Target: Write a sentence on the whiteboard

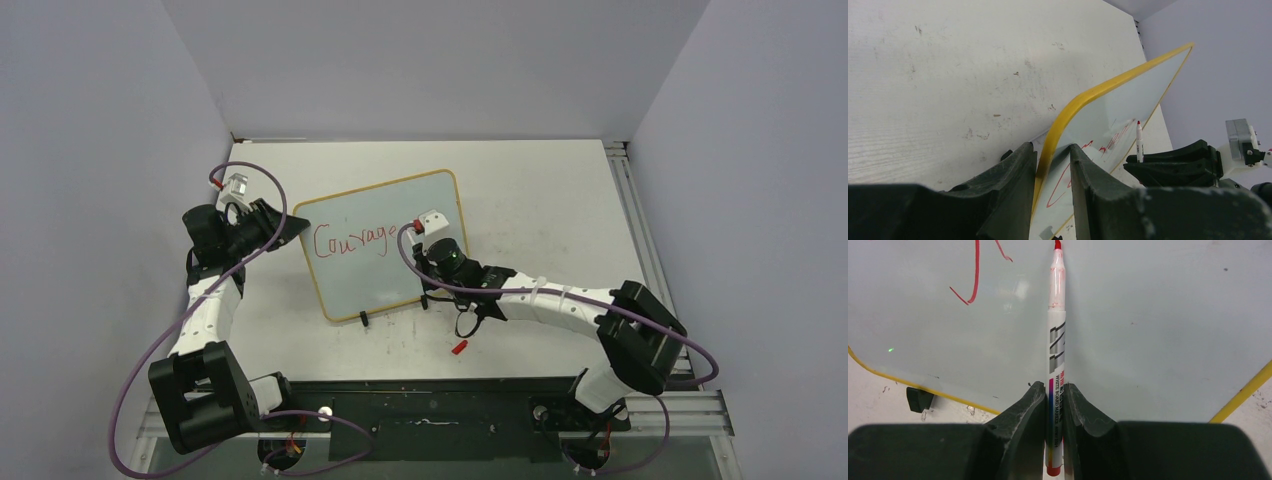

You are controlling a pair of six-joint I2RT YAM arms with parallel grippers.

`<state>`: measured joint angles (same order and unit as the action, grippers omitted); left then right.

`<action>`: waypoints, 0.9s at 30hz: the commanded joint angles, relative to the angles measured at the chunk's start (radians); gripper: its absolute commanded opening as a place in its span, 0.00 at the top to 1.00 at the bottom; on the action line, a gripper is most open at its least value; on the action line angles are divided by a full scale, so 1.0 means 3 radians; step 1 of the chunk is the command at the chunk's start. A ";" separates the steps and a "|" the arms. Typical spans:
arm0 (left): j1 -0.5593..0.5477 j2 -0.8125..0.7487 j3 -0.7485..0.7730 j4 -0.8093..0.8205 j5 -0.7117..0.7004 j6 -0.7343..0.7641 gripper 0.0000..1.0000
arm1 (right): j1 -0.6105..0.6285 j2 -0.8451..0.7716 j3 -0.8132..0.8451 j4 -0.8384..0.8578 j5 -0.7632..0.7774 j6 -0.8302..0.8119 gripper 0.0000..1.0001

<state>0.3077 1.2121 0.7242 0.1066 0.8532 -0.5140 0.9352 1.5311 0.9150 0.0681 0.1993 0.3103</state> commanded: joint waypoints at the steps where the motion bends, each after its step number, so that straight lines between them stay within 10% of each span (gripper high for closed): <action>1: 0.0008 -0.0041 0.0081 0.0008 0.0030 0.0053 0.71 | -0.0029 0.0027 0.0174 -0.0046 -0.0021 0.0059 0.95; 27: 0.0010 -0.0047 0.0076 0.0008 0.0025 0.0057 0.71 | -0.0153 -0.0053 0.0151 -0.0140 -0.0064 0.0146 0.95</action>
<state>0.3077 1.2121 0.7246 0.1013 0.8520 -0.5121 0.8913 1.5513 0.9363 0.0059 0.1829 0.3588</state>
